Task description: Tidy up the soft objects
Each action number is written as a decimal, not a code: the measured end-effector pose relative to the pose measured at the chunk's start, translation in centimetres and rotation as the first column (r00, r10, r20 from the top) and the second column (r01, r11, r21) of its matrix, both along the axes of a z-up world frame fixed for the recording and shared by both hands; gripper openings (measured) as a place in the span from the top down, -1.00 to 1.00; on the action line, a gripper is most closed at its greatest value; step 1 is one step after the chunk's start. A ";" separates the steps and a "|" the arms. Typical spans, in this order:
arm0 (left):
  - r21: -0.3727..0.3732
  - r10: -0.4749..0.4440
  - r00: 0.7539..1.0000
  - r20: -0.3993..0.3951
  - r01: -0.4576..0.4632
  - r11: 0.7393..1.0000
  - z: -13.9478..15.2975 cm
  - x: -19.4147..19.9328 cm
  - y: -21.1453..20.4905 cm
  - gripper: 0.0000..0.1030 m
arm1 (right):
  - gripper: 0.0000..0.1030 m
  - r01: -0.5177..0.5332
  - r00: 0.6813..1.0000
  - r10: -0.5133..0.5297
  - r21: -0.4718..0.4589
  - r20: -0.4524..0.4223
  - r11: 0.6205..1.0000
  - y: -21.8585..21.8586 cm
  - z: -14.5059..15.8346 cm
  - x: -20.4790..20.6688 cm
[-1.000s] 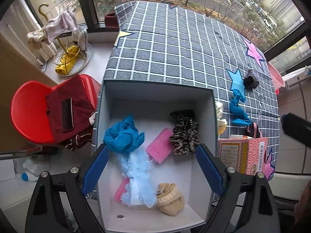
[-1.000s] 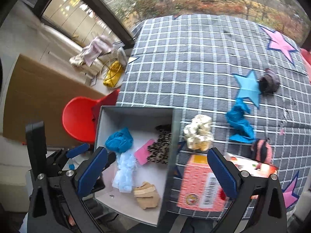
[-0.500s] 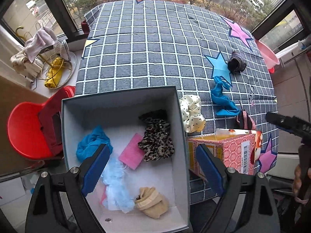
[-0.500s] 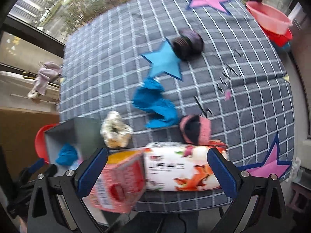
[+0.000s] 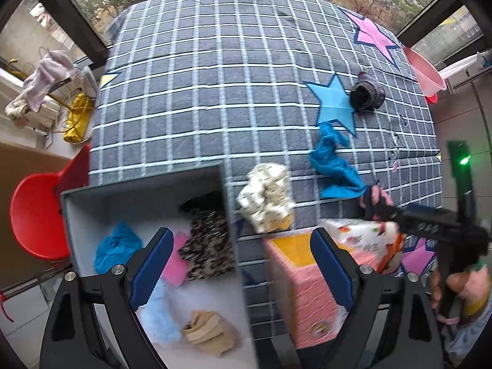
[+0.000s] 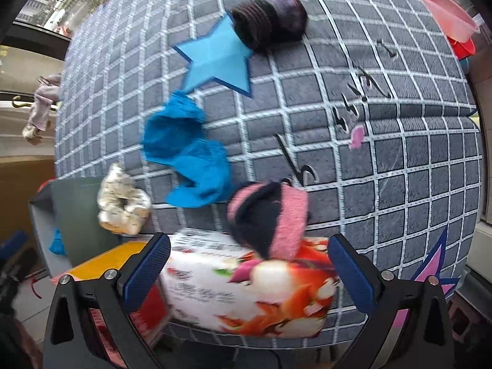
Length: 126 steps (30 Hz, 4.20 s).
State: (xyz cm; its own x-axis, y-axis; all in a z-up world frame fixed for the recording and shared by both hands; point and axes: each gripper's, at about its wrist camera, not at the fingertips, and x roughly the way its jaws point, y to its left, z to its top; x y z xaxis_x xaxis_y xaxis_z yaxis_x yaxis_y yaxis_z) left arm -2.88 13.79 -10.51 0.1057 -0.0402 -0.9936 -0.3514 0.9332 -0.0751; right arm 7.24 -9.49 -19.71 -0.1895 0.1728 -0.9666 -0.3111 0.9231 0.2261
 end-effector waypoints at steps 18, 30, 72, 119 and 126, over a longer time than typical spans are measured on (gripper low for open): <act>-0.076 0.037 0.982 -0.182 -0.052 0.996 -7.3 13.2 -7.7 -0.79 | -0.32 -0.131 0.987 0.132 0.027 -0.088 0.991 0.1 -5.2 0.4; 0.001 0.068 0.958 -0.277 -0.071 0.997 -13.3 16.1 -9.6 -0.79 | 0.18 0.005 0.994 0.007 0.107 -0.110 0.994 -5.9 -4.8 3.3; -0.110 0.011 0.998 -0.063 -0.018 0.994 -5.4 14.5 -7.8 0.52 | 0.17 0.062 0.997 -0.071 0.216 0.034 0.974 -4.9 3.2 5.7; -0.058 -0.170 0.972 0.165 0.181 0.982 4.8 -7.1 -6.5 0.51 | 0.18 0.042 0.989 -0.064 0.169 0.131 0.985 -2.4 10.1 -14.1; -0.076 -0.136 0.979 0.151 0.148 0.986 3.5 -10.4 -5.1 0.51 | 0.17 -0.007 0.993 -0.011 0.155 0.114 0.988 -0.4 10.2 -17.1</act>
